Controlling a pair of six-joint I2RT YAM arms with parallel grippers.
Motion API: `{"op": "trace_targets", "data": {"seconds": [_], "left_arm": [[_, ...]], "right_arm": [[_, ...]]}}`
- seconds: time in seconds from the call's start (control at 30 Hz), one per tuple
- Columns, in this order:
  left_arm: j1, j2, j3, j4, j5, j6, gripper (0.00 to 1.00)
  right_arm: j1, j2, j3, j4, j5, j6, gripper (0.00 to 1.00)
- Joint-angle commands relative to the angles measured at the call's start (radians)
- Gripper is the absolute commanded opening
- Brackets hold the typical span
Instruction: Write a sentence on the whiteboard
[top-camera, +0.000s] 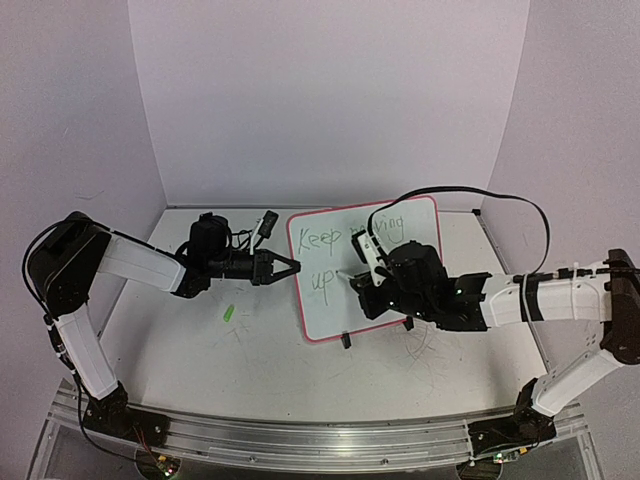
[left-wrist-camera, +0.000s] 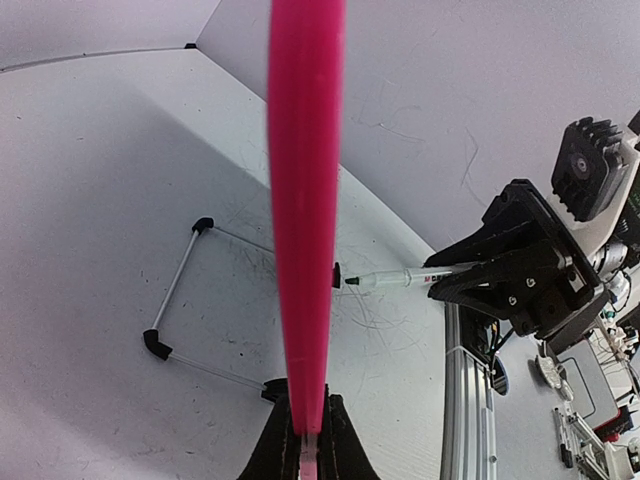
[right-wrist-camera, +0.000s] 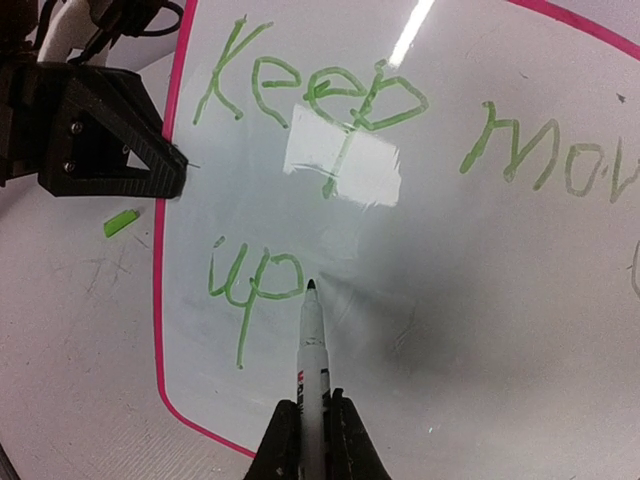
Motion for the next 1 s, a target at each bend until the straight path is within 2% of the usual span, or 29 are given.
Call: {"op": "trace_targets", "data": {"seconds": [0.0,0.27,0.97], "left_arm": [[0.004,-0.020,0.033,-0.029,-0.026,0.049,0.00],[0.004,-0.023,0.031,-0.031,-0.027,0.051,0.00],[0.004,-0.027,0.035,-0.040,-0.029,0.058,0.00]], "right_arm": [[0.004,0.027,0.055,0.029,0.035,0.003,0.00],[0.005,0.042,0.065,0.013,0.067,0.005,0.00],[0.005,0.005,-0.020,-0.035,0.018,0.071,0.00]]}}
